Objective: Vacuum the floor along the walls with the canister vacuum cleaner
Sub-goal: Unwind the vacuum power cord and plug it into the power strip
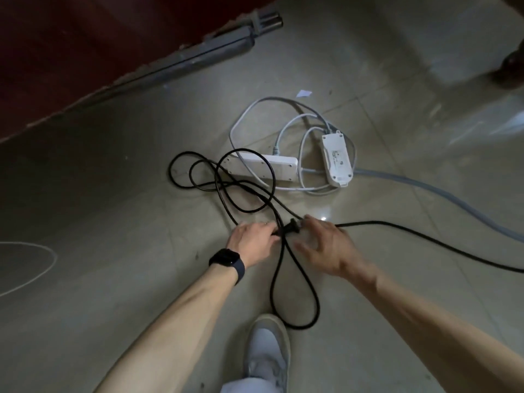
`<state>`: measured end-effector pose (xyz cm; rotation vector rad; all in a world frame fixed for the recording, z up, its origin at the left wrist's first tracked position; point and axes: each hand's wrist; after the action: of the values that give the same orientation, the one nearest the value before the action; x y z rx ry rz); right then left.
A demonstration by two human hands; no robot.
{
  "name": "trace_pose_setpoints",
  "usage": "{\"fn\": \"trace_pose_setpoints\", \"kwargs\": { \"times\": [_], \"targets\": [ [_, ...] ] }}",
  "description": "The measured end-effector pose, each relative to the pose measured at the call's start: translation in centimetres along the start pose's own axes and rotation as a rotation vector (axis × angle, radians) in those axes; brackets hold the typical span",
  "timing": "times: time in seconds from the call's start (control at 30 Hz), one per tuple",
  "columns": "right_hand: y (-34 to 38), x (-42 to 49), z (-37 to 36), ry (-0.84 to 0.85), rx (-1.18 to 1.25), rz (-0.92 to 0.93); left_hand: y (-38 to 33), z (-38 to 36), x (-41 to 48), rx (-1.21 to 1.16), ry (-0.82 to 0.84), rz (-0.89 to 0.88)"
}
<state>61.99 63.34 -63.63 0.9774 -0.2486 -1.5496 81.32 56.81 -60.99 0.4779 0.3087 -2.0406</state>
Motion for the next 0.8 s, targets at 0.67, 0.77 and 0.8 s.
{"fn": "trace_pose_setpoints", "kwargs": {
  "times": [0.67,0.77,0.8],
  "targets": [
    [-7.5,-7.1,11.9,-0.683,1.189,-0.552,-16.7,8.5,17.0,-0.158,-0.010,0.363],
    [-8.5,-8.9,12.2,-0.649,1.153,-0.580,-15.2,7.5,16.6,-0.203,-0.042,0.411],
    [-8.5,-9.4,12.4,-0.640,1.144,-0.574,-14.6,7.5,16.3,-0.265,-0.061,0.417]
  ]
}}
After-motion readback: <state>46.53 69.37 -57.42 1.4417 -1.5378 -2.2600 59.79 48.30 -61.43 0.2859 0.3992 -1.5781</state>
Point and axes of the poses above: each hand's wrist, its own x-axis towards the middle knuckle, its own z-axis out of the back of the hand, y = z × x, and after that the axes turned 4 degrees about x, right-handed
